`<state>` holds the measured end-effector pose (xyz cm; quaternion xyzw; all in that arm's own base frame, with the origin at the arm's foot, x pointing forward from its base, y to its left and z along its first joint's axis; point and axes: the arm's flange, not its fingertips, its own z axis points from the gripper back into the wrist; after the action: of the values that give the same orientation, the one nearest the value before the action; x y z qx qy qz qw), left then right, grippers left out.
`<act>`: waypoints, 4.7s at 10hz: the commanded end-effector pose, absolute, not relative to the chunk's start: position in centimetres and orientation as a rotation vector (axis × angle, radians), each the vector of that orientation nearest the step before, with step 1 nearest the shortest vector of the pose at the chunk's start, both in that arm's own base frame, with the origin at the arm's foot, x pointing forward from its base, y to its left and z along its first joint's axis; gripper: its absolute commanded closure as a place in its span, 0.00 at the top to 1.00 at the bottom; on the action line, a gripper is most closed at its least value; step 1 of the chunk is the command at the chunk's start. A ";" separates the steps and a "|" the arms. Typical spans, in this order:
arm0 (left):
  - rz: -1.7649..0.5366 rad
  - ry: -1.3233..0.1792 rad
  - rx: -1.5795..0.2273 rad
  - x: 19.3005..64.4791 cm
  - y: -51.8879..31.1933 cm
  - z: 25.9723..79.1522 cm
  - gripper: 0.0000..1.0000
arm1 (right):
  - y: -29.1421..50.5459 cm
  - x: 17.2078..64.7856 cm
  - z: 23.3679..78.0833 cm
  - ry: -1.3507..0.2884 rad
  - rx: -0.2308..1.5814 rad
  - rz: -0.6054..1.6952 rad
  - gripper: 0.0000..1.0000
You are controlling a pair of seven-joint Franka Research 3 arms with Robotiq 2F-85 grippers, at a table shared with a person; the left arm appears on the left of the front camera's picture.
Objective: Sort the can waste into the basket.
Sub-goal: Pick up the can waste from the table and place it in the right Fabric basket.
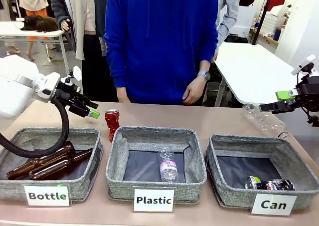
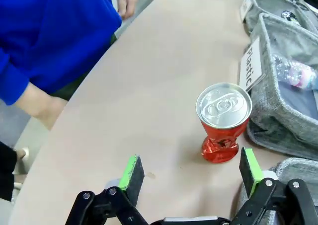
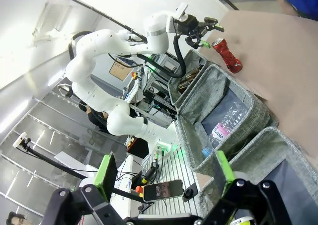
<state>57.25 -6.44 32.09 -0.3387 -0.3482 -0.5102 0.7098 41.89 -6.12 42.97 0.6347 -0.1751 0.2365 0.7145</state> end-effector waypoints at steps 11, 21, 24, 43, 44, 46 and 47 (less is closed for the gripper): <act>-1.271 -0.694 -0.824 57.2 -7.6 30.7 1.00 | -24.4 24.8 56.1 -0.570 0.481 0.023 1.00; -1.301 -0.662 -0.852 56.8 -9.8 29.1 1.00 | -27.4 22.4 55.6 -0.634 0.464 -0.042 1.00; -1.303 -0.670 -0.844 56.5 -11.2 28.5 1.00 | -27.4 22.4 55.6 -0.634 0.464 -0.042 1.00; -1.247 -0.782 -0.853 57.0 -12.7 29.1 0.00 | -27.4 22.4 55.6 -0.634 0.464 -0.042 1.00; -1.242 -0.807 -0.856 57.0 -12.4 29.9 0.00 | -27.4 22.4 55.6 -0.634 0.464 -0.042 1.00; -1.202 -0.921 -0.867 57.3 -10.2 34.0 0.00 | -27.4 22.4 55.6 -0.634 0.464 -0.042 1.00; -1.188 -0.937 -0.852 57.0 -8.2 36.7 0.00 | -27.4 22.4 55.6 -0.634 0.464 -0.042 1.00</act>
<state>58.06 -9.96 34.69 -0.3743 -0.3861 -0.5279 0.6574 22.26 -27.50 55.40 0.2332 -0.3131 -0.0072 0.9206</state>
